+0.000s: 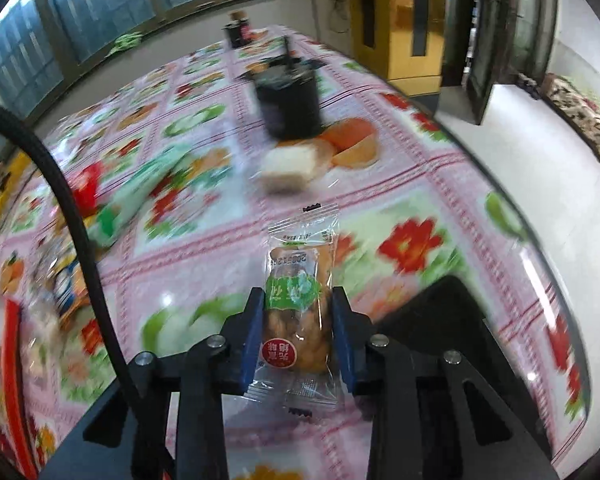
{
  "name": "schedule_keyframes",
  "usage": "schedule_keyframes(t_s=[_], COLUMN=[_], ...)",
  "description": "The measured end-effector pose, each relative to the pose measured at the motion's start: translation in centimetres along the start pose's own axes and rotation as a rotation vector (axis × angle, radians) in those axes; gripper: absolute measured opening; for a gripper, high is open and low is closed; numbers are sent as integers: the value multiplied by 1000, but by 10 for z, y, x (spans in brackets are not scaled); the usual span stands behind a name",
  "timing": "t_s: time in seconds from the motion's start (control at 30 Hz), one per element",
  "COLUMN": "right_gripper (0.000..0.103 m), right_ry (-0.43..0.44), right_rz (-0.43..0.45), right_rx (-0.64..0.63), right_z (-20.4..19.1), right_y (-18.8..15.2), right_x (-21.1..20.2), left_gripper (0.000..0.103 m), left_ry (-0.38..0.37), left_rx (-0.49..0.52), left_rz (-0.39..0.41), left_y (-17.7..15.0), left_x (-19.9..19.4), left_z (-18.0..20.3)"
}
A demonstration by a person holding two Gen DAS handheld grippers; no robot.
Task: Organize snacks
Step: 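Grasp the clear berry pastry pack with the left tool while the right grasps the peanut bag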
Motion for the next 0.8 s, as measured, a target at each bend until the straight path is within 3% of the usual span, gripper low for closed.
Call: schedule_keyframes(t_s=[0.1,0.23,0.27,0.47,0.57,0.6,0.8], right_gripper=[32,32,32,32,32,32,32], right_ry=[112,261,281,266,279,285,297], right_rz=[-42,-89,-88,-35,-21,-18,-2], right_rx=[-51,-160,-161,-194,-199,-202,-204], right_z=[-26,-69,-72,-78,-83,-83,-84], right_y=[-22,-45,-47,-52,-53,-53,-54], right_x=[-5,-6,-6,-11,-13,-15,-18], left_gripper=[81,63,63,62,50,40,35], left_ry=[7,28,35,101,137,132,113], left_rx=[57,115,139,239,255,254,222], left_rz=[-33,-109,-126,-174,-214,-236,-213], left_y=[6,12,14,16,12,9,3], left_x=[19,47,53,71,85,90,88], left_z=[2,-1,0,4,0,-1,-4])
Point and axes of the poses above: each gripper's, at about its wrist camera, not at the fingertips, and x roughly the way its jaws point, z to its right, y to its top, the point moved 10 cm from there along x, roughly the way its jaws point, and after that the axes turned 13 degrees about x, right-handed, at the moved point
